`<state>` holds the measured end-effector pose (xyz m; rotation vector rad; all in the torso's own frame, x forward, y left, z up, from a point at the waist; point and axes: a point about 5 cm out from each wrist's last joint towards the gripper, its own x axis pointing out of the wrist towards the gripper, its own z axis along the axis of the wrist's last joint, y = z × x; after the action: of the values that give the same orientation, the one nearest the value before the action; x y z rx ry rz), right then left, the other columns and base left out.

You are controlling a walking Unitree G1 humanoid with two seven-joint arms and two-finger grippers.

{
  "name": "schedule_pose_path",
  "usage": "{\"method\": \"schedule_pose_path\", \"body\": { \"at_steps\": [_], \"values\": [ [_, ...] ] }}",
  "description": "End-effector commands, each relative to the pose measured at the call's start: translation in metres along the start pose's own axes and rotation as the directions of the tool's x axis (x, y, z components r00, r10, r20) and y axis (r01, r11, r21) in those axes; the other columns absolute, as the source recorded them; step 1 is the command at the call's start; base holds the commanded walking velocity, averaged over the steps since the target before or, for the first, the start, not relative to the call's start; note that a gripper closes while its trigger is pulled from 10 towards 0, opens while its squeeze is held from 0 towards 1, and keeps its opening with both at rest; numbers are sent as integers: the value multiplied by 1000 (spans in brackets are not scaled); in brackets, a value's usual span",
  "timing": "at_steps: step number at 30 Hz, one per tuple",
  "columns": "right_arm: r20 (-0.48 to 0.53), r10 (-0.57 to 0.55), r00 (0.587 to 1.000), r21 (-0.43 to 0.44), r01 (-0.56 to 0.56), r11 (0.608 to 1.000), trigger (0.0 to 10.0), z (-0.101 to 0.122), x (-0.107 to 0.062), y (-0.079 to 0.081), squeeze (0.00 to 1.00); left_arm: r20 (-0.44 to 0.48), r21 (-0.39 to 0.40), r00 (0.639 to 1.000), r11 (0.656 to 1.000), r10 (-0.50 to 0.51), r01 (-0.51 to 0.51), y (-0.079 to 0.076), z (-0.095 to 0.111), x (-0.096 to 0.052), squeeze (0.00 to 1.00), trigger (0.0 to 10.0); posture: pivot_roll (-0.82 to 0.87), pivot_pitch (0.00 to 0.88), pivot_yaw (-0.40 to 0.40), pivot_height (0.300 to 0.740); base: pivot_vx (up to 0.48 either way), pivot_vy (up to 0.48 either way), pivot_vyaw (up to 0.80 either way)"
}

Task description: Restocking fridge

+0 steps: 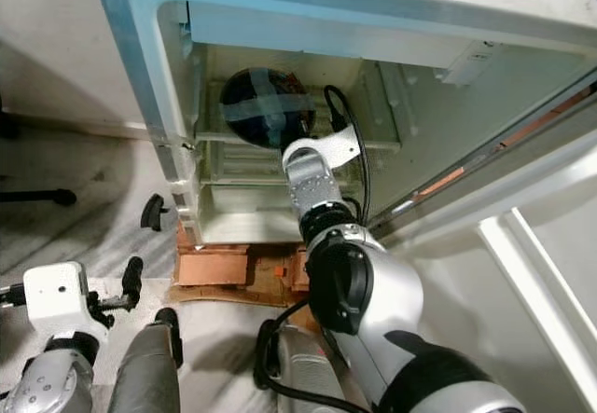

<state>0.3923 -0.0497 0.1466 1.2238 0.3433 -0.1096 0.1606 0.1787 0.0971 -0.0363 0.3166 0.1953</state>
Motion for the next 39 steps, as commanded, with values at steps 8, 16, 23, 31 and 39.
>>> {"method": "schedule_pose_path", "body": {
  "at_steps": [8, 16, 23, 31, 39],
  "values": [
    [-289, 202, 936, 114, -176, 978, 10000, -109, -32, 51, 1000, -8, -3, 999, 999, 32, -32, 2, -3, 1, 0, 10000, 318, 307, -248, 740, 0, 0, 0],
    [-266, 275, 924, -7, -288, 958, 10000, -87, -23, 48, 1000, 40, 9, 999, 1000, -2, 1, -3, 6, 21, 0, 10000, 290, 256, -235, 740, 0, 0, 0],
    [-196, 267, 944, -262, -313, 913, 10000, -36, -7, 17, 1000, 87, 11, 996, 999, -34, 33, -8, 15, 48, 0, 10000, 239, 174, -216, 740, 0, 0, 0],
    [-162, 236, 958, -451, -284, 846, 10000, 14, -6, -39, 1000, 107, 39, 991, 996, -85, 82, -12, 19, 69, 0, 10000, 178, 92, -161, 740, 0, 0, 0],
    [-80, 197, 977, -549, -208, 810, 10000, 39, -31, -92, 1000, 127, 90, 982, 988, -140, 129, -15, 23, 86, 0, 10000, 146, 36, -89, 740, 0, 0, 0]
  ]
}}
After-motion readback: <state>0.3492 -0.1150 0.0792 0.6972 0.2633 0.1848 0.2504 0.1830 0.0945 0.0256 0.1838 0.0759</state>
